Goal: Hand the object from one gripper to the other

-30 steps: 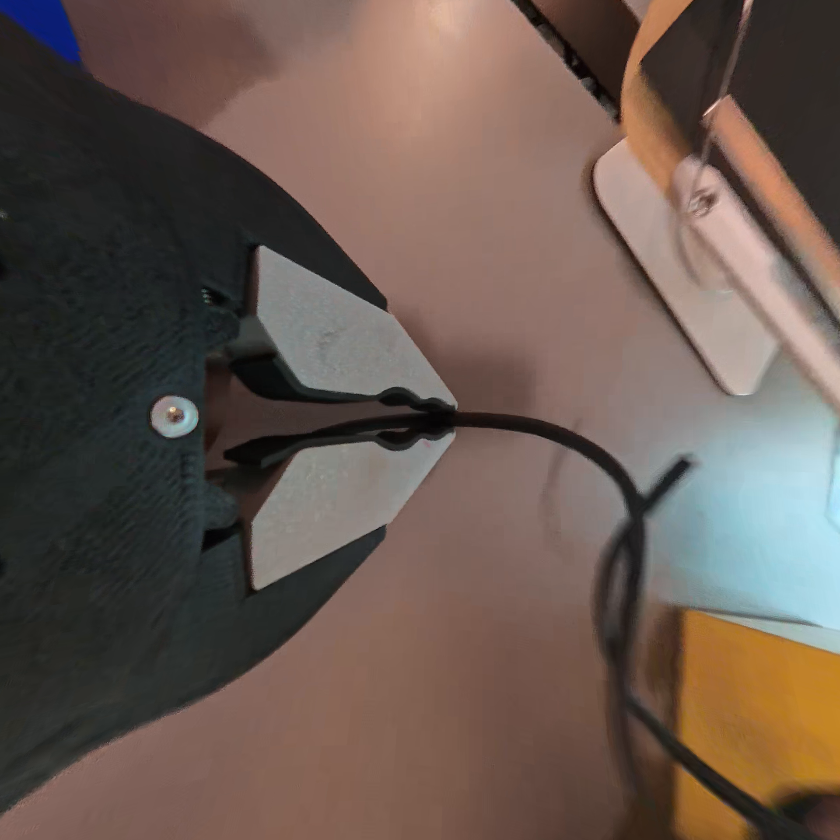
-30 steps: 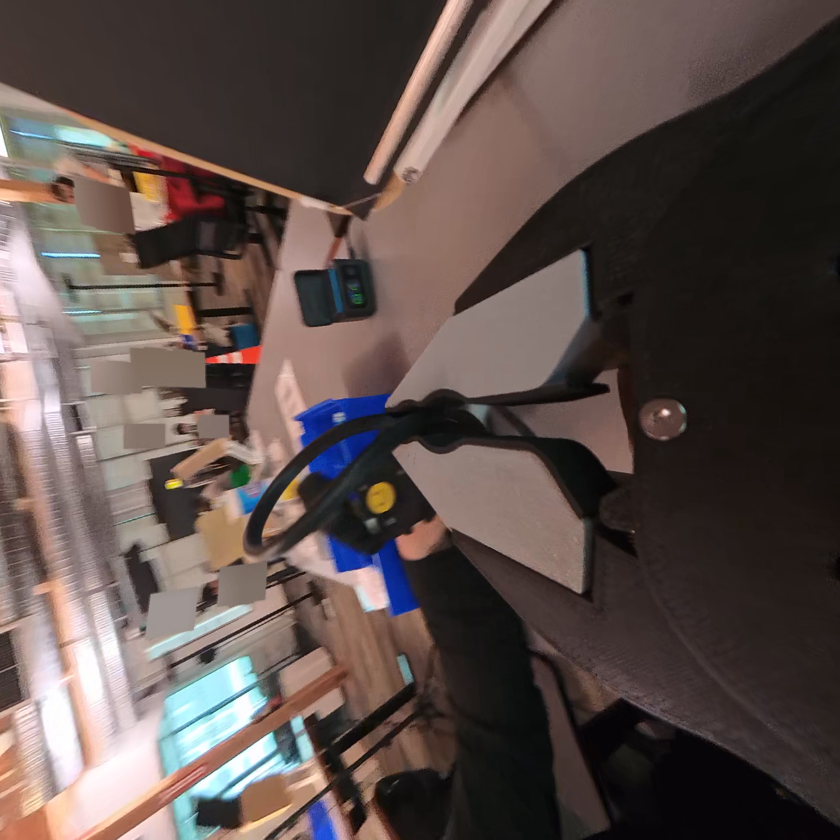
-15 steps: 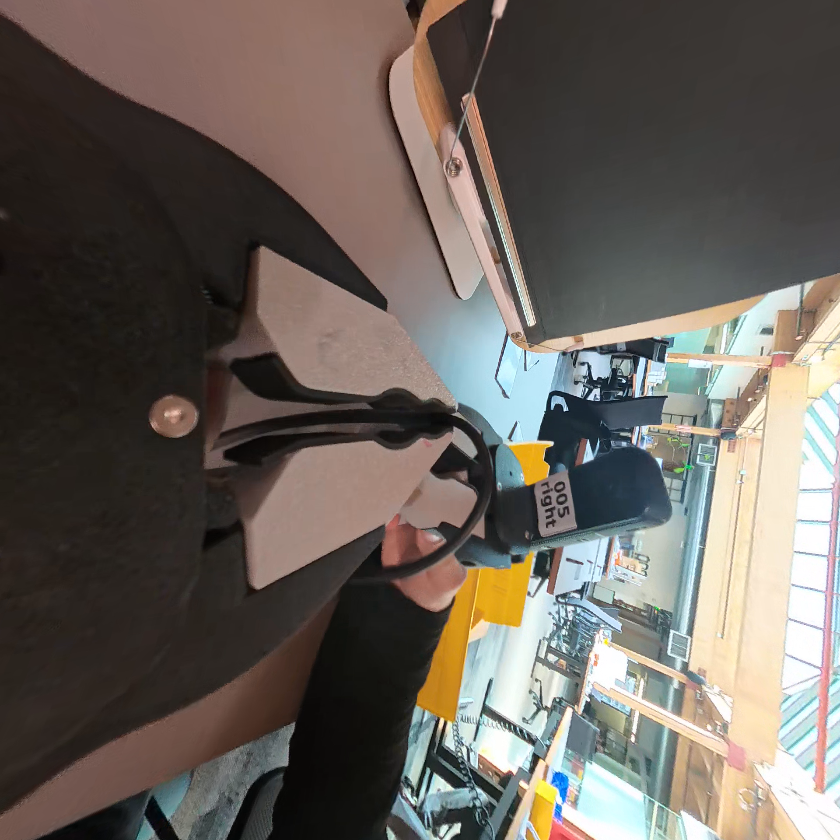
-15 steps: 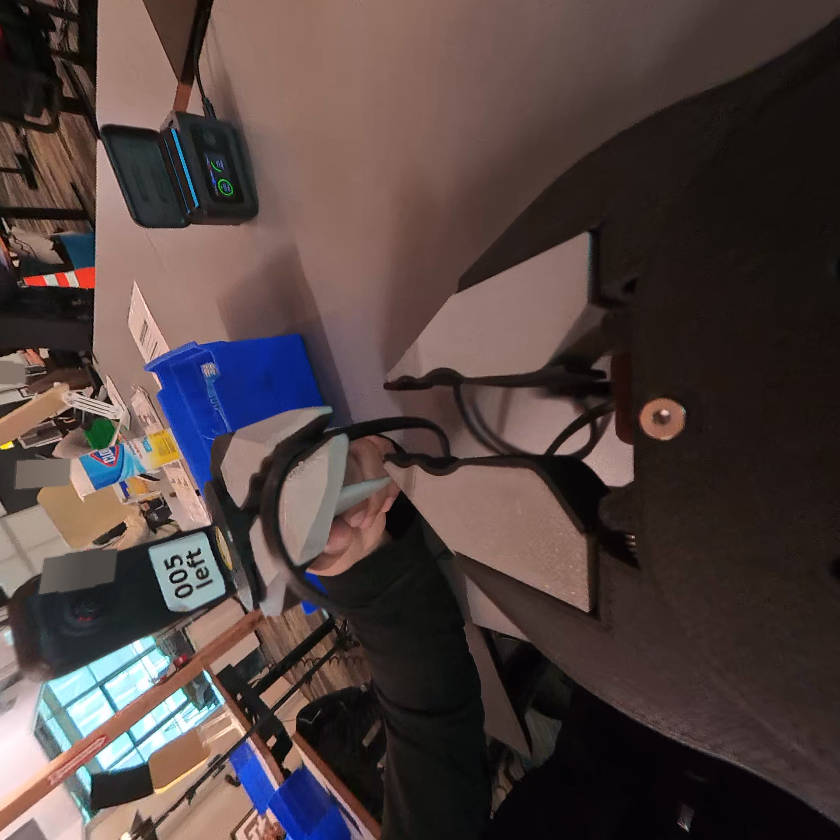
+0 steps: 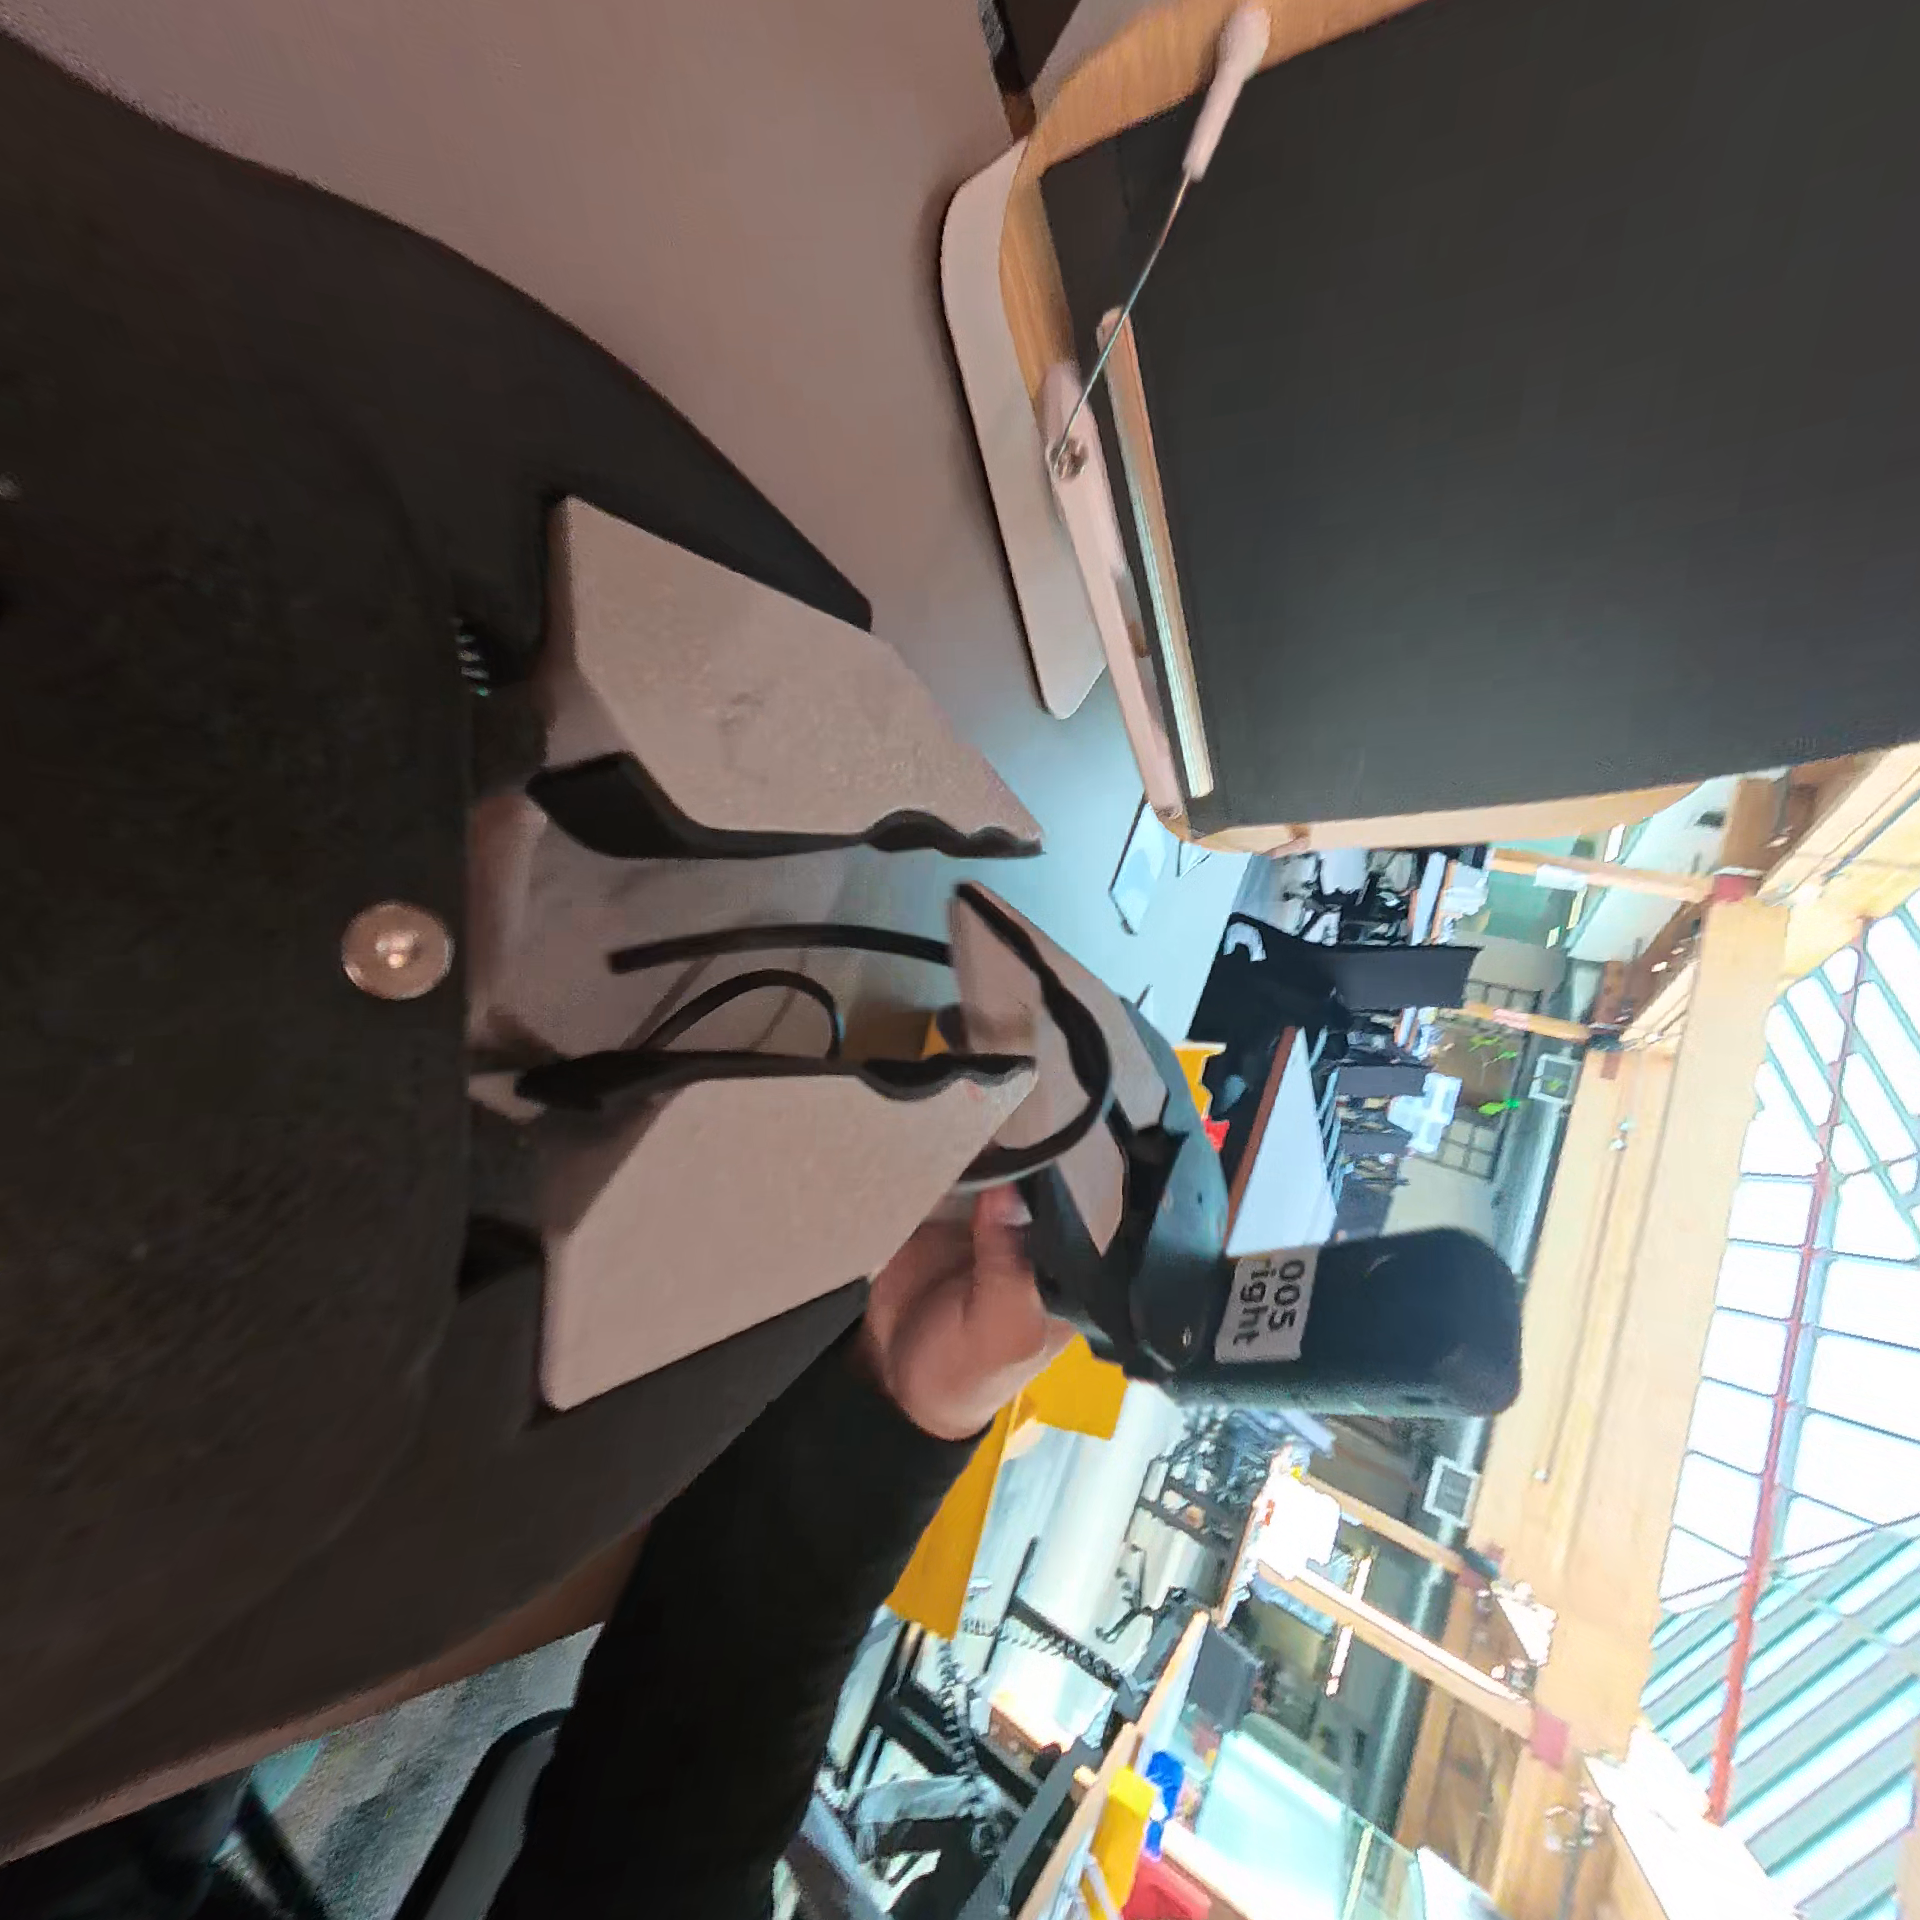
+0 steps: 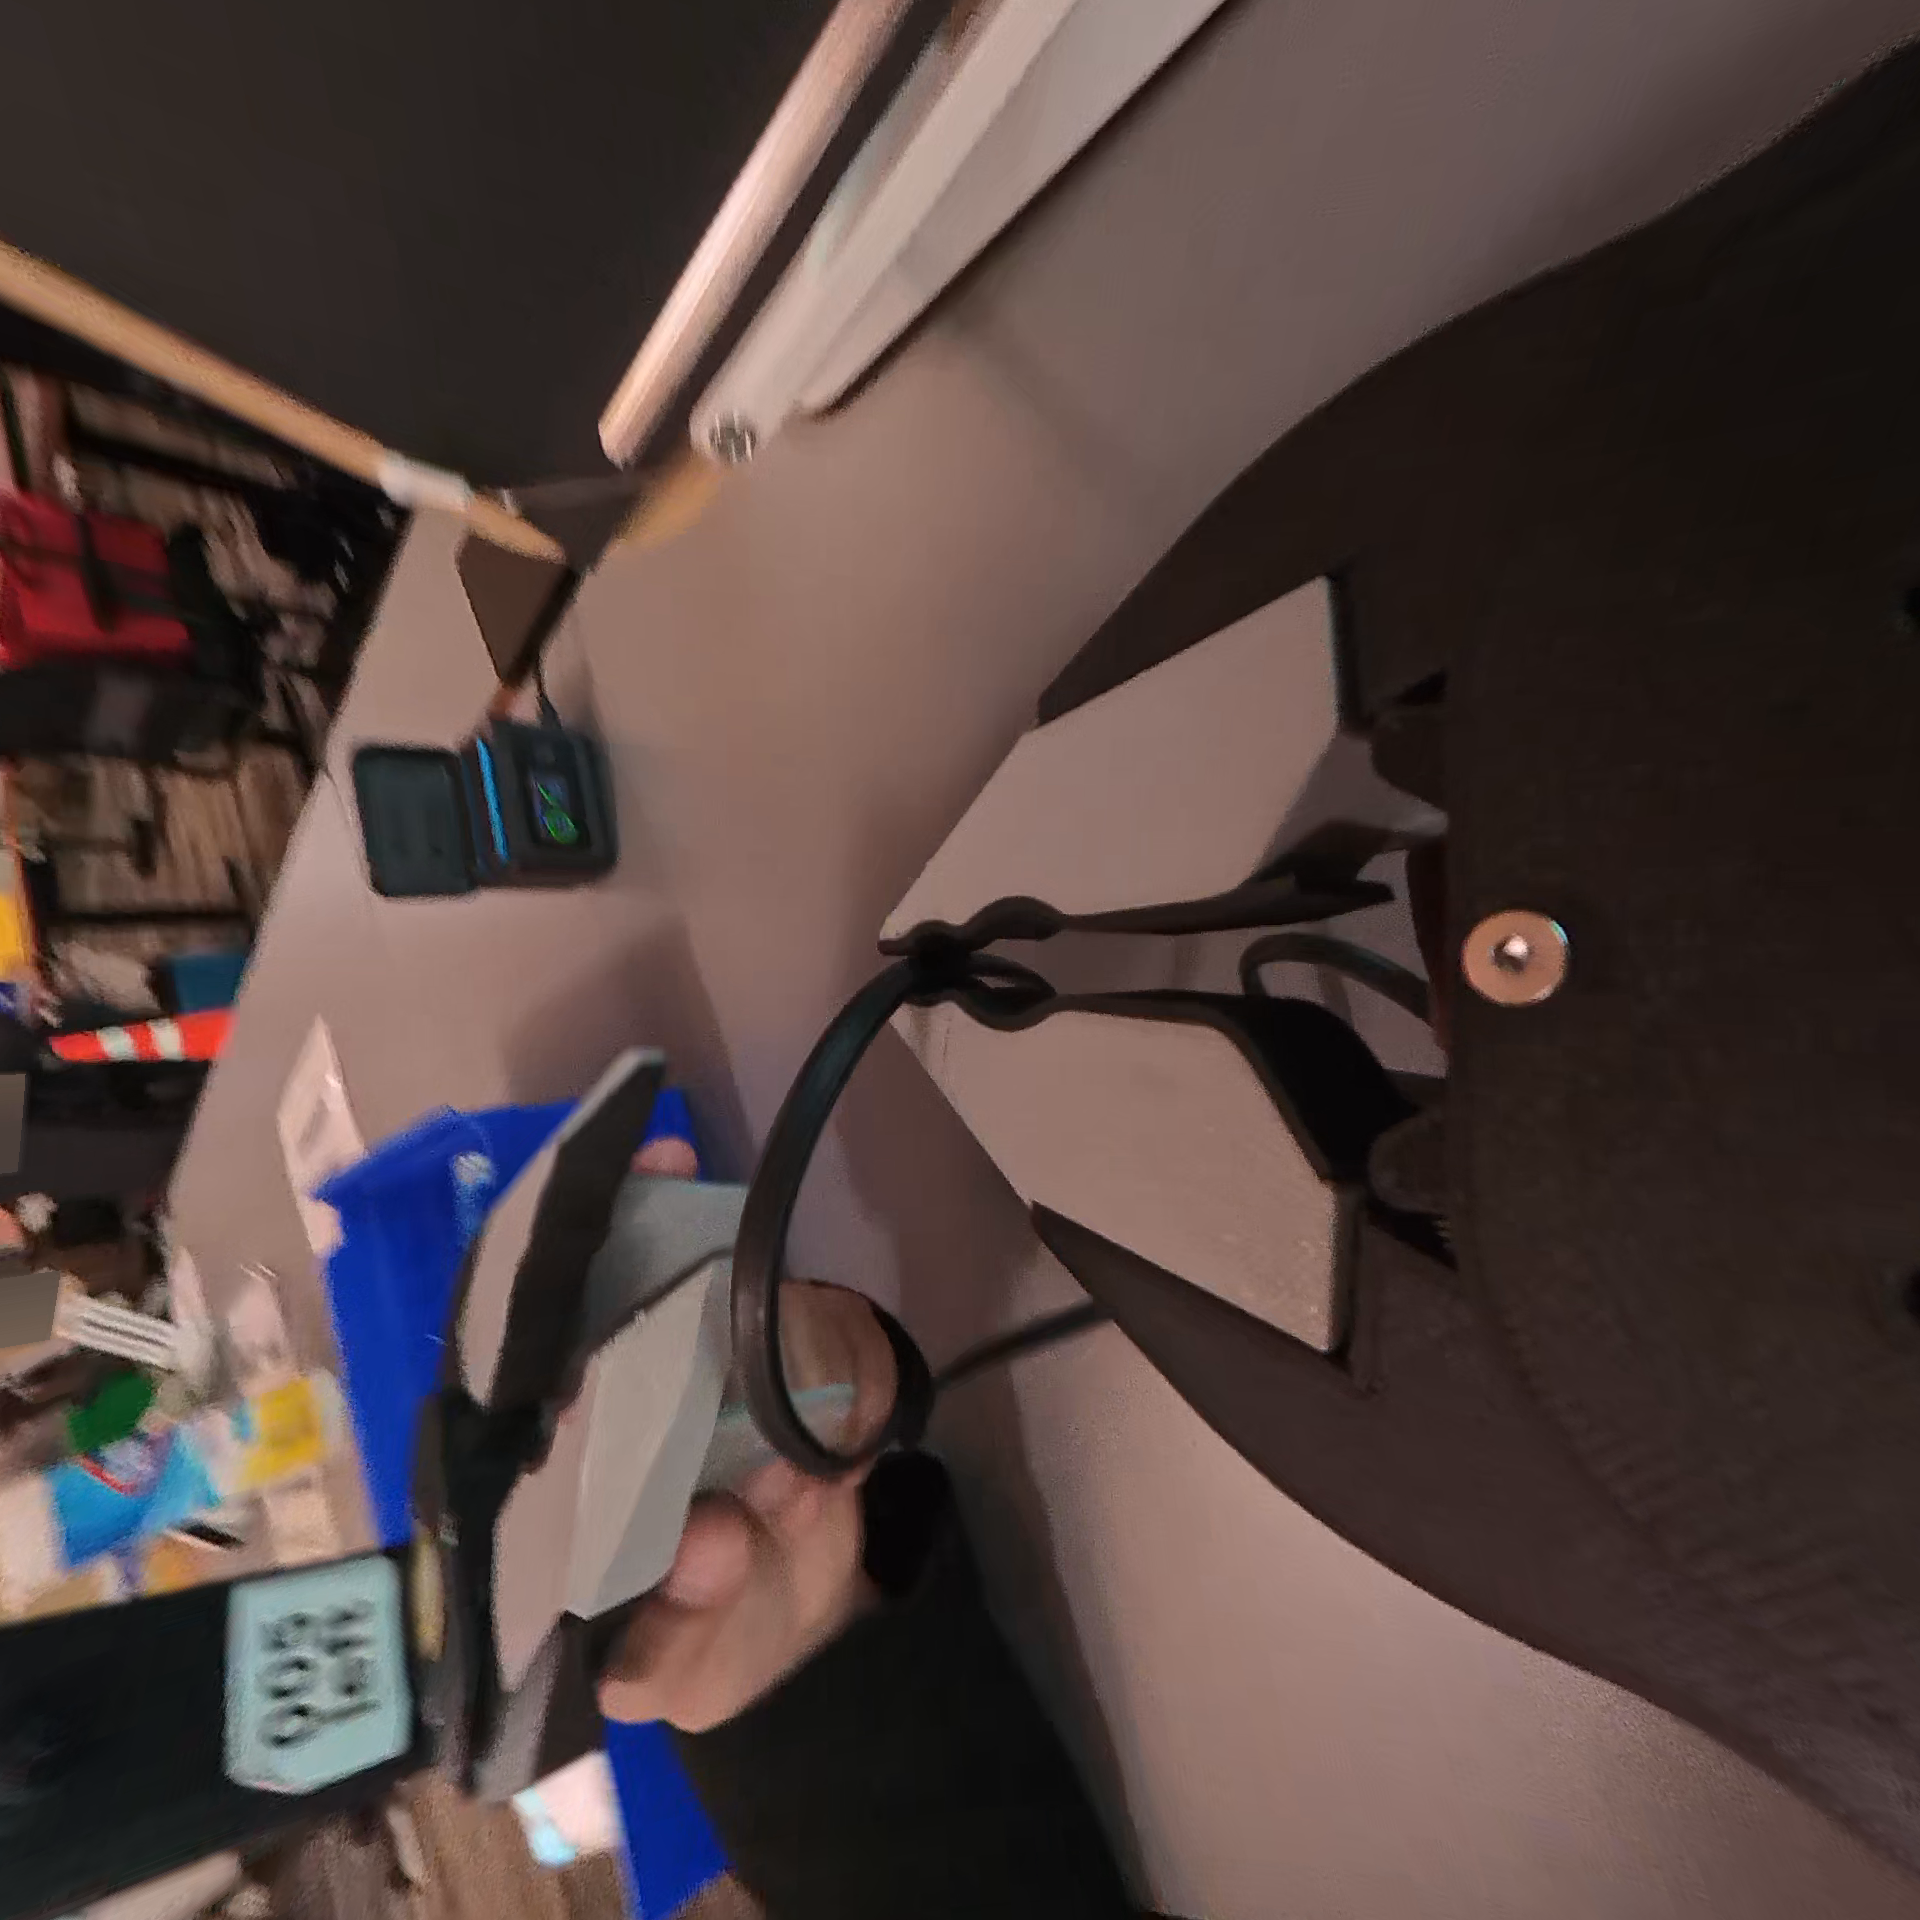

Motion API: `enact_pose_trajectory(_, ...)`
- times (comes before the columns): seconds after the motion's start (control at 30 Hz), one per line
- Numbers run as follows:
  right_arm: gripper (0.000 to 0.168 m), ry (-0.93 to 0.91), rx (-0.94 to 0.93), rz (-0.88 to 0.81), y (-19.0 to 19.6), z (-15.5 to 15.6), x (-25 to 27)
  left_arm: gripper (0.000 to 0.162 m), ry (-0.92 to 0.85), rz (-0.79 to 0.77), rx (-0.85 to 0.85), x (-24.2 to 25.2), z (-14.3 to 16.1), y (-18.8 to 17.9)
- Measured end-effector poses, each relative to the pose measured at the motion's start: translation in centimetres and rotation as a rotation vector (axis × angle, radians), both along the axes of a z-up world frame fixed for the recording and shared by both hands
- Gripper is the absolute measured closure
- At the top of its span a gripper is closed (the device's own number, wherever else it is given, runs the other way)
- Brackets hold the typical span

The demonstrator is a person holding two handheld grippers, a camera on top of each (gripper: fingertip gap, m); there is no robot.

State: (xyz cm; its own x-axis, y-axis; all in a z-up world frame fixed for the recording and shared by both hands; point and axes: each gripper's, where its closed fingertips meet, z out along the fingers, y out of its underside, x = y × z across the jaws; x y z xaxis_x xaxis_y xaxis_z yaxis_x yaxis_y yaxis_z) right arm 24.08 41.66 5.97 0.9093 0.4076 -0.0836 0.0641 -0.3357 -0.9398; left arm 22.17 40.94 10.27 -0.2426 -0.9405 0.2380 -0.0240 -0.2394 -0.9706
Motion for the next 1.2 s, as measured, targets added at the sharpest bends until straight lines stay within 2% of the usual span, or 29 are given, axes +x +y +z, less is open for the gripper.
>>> enact_pose_trajectory(0.13, 0.168, 0.114, 0.079, -0.119, -1.1, 5.1, 2.3, 0.13, -0.036, 0.151, 0.036, -0.6, 0.7, 2.9)
enact_pose_trajectory(0.23, 0.168, 0.007, 0.129, -0.198, -3.0, 10.8, 4.2, 0.138, -0.003, 0.383, 0.153, -1.0, 0.2, 6.1)
enact_pose_trajectory(0.27, 0.168, -0.036, 0.148, -0.228, -3.7, 13.2, 5.0, 0.139, 0.033, 0.414, 0.182, -0.8, -0.5, 6.4)
enact_pose_trajectory(0.4, 0.168, -0.123, 0.208, -0.339, -7.1, 23.5, 8.8, 0.135, 0.162, 0.426, 0.305, 0.4, -3.3, 5.9)
enact_pose_trajectory(0.57, 0.168, -0.177, 0.275, -0.504, -11.9, 36.6, 14.0, 0.135, 0.211, 0.448, 0.391, 0.8, -4.4, 5.7)
enact_pose_trajectory(0.7, 0.168, -0.243, 0.271, -0.669, -16.1, 43.6, 18.4, 0.135, 0.241, 0.466, 0.354, 0.7, -4.9, 6.5)
enact_pose_trajectory(0.87, 0.168, -0.265, 0.329, -0.819, -20.0, 49.0, 22.1, 0.135, 0.257, 0.474, 0.329, 0.7, -5.5, 7.1)
enact_pose_trajectory(1.03, 0.168, -0.431, 0.221, -0.951, -21.8, 46.7, 25.4, 0.135, 0.269, 0.477, 0.358, 0.7, -5.8, 7.1)
enact_pose_trajectory(1.1, 0.168, -0.415, 0.23, -1.013, -23.1, 46.6, 27.0, 0.135, 0.275, 0.472, 0.358, 0.8, -6.1, 6.9)
enact_pose_trajectory(1.13, 0.168, -0.367, 0.268, -1.053, -24.1, 47.2, 27.7, 0.135, 0.282, 0.471, 0.362, 0.9, -6.3, 7.0)
enact_pose_trajectory(1.2, 0.168, -0.258, 0.506, -1.138, -27.4, 50.8, 28.2, 0.135, 0.303, 0.472, 0.372, 1.0, -6.7, 7.1)
